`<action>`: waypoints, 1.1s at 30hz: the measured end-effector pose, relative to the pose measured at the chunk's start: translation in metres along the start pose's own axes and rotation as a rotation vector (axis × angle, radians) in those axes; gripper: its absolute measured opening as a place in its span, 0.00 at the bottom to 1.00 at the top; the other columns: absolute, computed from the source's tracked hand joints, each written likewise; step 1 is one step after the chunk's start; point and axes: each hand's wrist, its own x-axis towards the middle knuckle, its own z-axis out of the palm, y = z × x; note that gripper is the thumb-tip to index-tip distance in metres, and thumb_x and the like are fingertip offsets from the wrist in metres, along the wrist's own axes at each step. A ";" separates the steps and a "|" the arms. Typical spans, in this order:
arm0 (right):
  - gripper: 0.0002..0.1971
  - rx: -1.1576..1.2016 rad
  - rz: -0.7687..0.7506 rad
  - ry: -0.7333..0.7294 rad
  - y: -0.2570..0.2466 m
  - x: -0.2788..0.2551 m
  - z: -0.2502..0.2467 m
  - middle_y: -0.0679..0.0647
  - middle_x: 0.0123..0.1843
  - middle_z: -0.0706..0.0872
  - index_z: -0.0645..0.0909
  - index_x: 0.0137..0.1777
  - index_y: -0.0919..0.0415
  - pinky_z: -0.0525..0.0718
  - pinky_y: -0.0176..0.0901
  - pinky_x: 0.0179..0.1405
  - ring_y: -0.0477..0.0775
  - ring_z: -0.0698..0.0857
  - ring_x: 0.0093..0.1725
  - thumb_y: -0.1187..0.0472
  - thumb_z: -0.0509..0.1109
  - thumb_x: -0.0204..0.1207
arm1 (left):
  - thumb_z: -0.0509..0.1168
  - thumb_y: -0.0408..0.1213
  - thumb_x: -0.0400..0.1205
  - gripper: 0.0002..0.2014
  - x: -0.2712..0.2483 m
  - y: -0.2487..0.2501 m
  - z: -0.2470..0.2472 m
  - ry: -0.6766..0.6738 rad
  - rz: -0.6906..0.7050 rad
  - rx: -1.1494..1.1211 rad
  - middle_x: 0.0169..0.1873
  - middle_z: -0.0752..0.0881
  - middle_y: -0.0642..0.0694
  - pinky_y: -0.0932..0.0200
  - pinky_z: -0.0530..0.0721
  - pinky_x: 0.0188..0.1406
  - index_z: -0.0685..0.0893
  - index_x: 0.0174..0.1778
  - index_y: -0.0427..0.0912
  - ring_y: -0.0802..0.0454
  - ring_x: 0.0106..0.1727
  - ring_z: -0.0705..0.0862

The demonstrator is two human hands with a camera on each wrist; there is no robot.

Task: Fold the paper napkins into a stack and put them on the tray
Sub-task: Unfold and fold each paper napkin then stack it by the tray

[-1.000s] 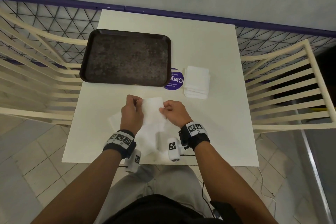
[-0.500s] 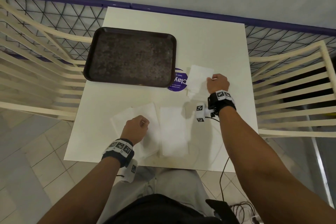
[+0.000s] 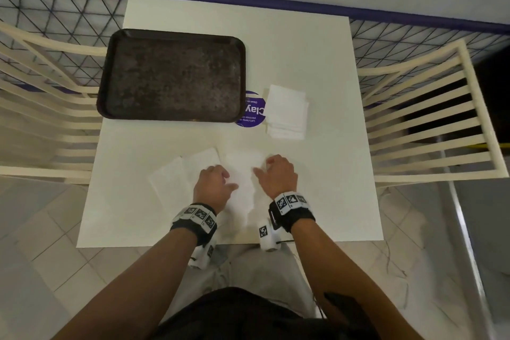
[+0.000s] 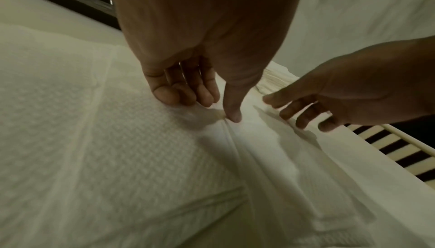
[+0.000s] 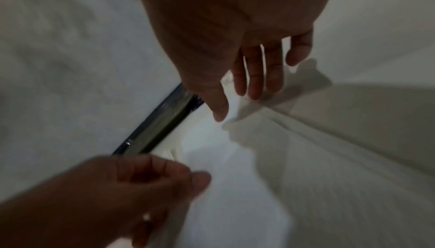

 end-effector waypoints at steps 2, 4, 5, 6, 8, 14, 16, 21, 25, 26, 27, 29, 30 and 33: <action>0.28 -0.098 0.060 -0.041 0.003 -0.011 0.012 0.52 0.66 0.82 0.77 0.68 0.53 0.79 0.58 0.67 0.58 0.79 0.69 0.37 0.74 0.75 | 0.79 0.50 0.78 0.16 0.000 0.000 0.002 0.000 0.003 0.026 0.50 0.81 0.49 0.51 0.86 0.53 0.83 0.54 0.48 0.51 0.51 0.82; 0.28 -0.093 0.081 -0.041 0.002 -0.015 0.019 0.52 0.65 0.83 0.78 0.67 0.54 0.80 0.58 0.66 0.58 0.80 0.68 0.38 0.75 0.75 | 0.79 0.51 0.78 0.16 0.000 -0.001 0.002 0.007 0.013 0.044 0.50 0.81 0.49 0.50 0.86 0.53 0.83 0.53 0.47 0.51 0.51 0.82; 0.25 -0.058 0.094 -0.051 0.002 -0.015 0.021 0.52 0.62 0.86 0.80 0.64 0.54 0.81 0.58 0.65 0.58 0.82 0.66 0.40 0.76 0.75 | 0.78 0.51 0.79 0.16 0.000 -0.002 0.002 0.011 0.019 0.042 0.50 0.81 0.49 0.49 0.86 0.53 0.84 0.53 0.46 0.51 0.51 0.82; 0.20 -0.014 0.114 -0.060 0.001 -0.014 0.021 0.52 0.58 0.88 0.83 0.59 0.54 0.82 0.57 0.64 0.58 0.84 0.63 0.44 0.78 0.74 | 0.78 0.50 0.80 0.15 0.001 -0.002 0.002 0.013 0.030 0.030 0.50 0.81 0.48 0.49 0.86 0.53 0.84 0.52 0.46 0.50 0.51 0.81; 0.11 0.059 0.150 -0.061 0.000 -0.012 0.021 0.51 0.48 0.89 0.83 0.47 0.53 0.85 0.54 0.59 0.58 0.88 0.55 0.49 0.79 0.75 | 0.75 0.47 0.82 0.11 0.001 -0.005 0.001 0.010 0.065 -0.006 0.49 0.83 0.47 0.47 0.85 0.54 0.86 0.50 0.44 0.49 0.52 0.80; 0.12 0.281 0.166 -0.020 0.004 -0.007 0.010 0.49 0.47 0.86 0.86 0.52 0.60 0.72 0.32 0.49 0.50 0.82 0.48 0.54 0.80 0.75 | 0.74 0.36 0.83 0.03 0.002 -0.013 -0.004 -0.013 0.097 -0.011 0.48 0.82 0.48 0.50 0.82 0.56 0.86 0.49 0.46 0.45 0.56 0.80; 0.13 0.320 0.168 -0.007 0.007 -0.004 0.004 0.49 0.47 0.86 0.86 0.52 0.61 0.72 0.32 0.50 0.50 0.81 0.47 0.53 0.80 0.76 | 0.73 0.35 0.83 0.03 0.001 -0.012 -0.005 -0.016 0.084 -0.011 0.48 0.81 0.49 0.53 0.80 0.55 0.86 0.49 0.46 0.46 0.55 0.79; 0.22 0.316 0.151 0.062 0.011 0.000 -0.008 0.52 0.29 0.74 0.71 0.31 0.60 0.65 0.34 0.26 0.56 0.71 0.33 0.53 0.78 0.77 | 0.72 0.36 0.84 0.03 0.001 -0.005 -0.006 -0.011 0.029 -0.051 0.50 0.84 0.48 0.55 0.82 0.52 0.85 0.48 0.48 0.50 0.52 0.81; 0.22 0.349 0.170 0.055 0.013 -0.002 -0.010 0.57 0.30 0.80 0.78 0.31 0.66 0.71 0.42 0.38 0.58 0.76 0.35 0.50 0.78 0.77 | 0.68 0.41 0.87 0.04 0.000 0.003 -0.009 0.034 0.029 -0.100 0.50 0.87 0.48 0.51 0.85 0.55 0.88 0.51 0.46 0.48 0.52 0.85; 0.18 0.352 0.165 0.054 0.013 -0.003 -0.010 0.58 0.38 0.87 0.86 0.37 0.66 0.74 0.39 0.45 0.59 0.83 0.42 0.49 0.78 0.77 | 0.67 0.41 0.87 0.06 0.000 0.006 -0.010 0.038 0.040 -0.115 0.50 0.87 0.48 0.50 0.86 0.57 0.88 0.53 0.46 0.47 0.52 0.86; 0.16 0.350 0.160 0.057 0.013 -0.004 -0.011 0.57 0.48 0.91 0.90 0.46 0.64 0.74 0.37 0.52 0.58 0.86 0.50 0.48 0.78 0.77 | 0.67 0.42 0.88 0.07 0.000 0.009 -0.011 0.037 0.051 -0.129 0.51 0.88 0.48 0.49 0.86 0.59 0.89 0.55 0.46 0.47 0.52 0.86; 0.13 0.336 0.117 0.063 0.013 -0.005 -0.014 0.57 0.52 0.91 0.88 0.44 0.59 0.73 0.37 0.53 0.55 0.85 0.50 0.48 0.77 0.78 | 0.67 0.44 0.88 0.10 0.000 0.016 -0.013 0.018 0.054 -0.162 0.55 0.89 0.48 0.49 0.85 0.63 0.90 0.60 0.47 0.48 0.54 0.86; 0.15 0.337 0.066 0.076 0.013 -0.006 -0.017 0.57 0.42 0.89 0.82 0.35 0.56 0.72 0.38 0.48 0.53 0.80 0.41 0.49 0.77 0.79 | 0.67 0.45 0.88 0.12 0.000 0.020 -0.014 0.004 0.046 -0.180 0.57 0.89 0.48 0.49 0.84 0.65 0.89 0.64 0.47 0.48 0.56 0.86; 0.26 0.392 -0.033 0.082 0.010 -0.009 -0.025 0.52 0.26 0.69 0.67 0.28 0.62 0.66 0.43 0.35 0.52 0.64 0.30 0.52 0.76 0.79 | 0.67 0.47 0.88 0.18 0.000 0.035 -0.018 -0.040 0.013 -0.249 0.62 0.88 0.50 0.53 0.81 0.69 0.86 0.72 0.47 0.52 0.58 0.84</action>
